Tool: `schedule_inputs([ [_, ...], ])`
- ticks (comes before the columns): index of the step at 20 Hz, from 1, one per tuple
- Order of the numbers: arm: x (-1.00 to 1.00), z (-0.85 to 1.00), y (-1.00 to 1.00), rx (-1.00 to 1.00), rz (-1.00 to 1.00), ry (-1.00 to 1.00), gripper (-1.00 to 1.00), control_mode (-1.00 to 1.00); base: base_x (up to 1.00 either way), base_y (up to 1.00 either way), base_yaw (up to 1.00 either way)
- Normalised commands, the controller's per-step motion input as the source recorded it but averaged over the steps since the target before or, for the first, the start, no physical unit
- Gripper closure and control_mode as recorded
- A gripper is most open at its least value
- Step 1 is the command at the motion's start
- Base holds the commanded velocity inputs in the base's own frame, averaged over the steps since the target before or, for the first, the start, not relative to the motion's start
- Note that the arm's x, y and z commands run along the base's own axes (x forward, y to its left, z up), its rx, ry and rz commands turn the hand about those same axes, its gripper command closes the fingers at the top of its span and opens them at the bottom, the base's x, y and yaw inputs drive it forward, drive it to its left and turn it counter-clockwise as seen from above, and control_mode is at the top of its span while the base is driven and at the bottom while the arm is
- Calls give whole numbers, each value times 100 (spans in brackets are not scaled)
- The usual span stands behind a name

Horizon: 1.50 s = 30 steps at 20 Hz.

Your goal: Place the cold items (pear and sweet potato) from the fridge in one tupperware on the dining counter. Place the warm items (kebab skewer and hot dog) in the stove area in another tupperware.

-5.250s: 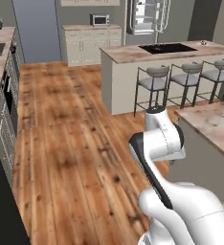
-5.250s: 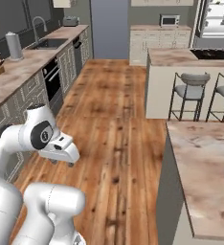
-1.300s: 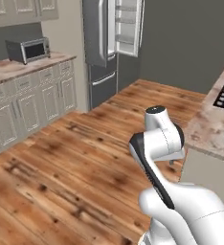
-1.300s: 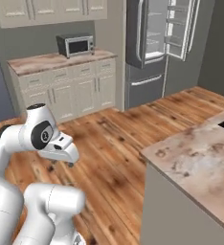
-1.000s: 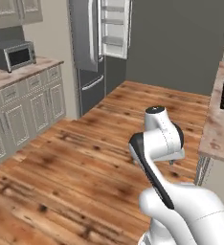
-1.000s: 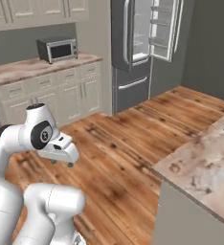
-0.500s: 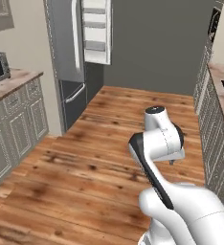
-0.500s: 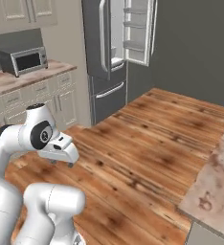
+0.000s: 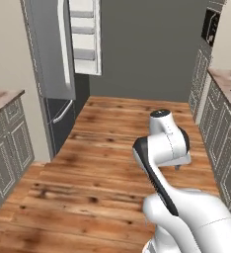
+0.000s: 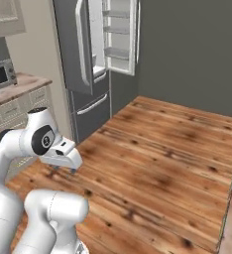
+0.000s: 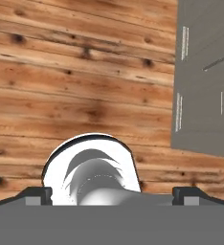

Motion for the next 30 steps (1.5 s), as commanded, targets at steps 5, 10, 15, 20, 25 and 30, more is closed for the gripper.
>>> schedule_inputs([
  [5,0,0,0,0,0,0,-100,100,100,11,-8],
  [10,0,0,0,0,0,0,-100,100,100,0,0],
  [15,0,0,0,0,0,0,-100,100,100,-2,7],
  [20,0,0,0,0,0,0,-100,100,100,0,15],
  [25,0,0,0,0,0,0,-100,100,100,-1,20],
  [30,0,0,0,0,0,0,-100,100,100,-10,23],
])
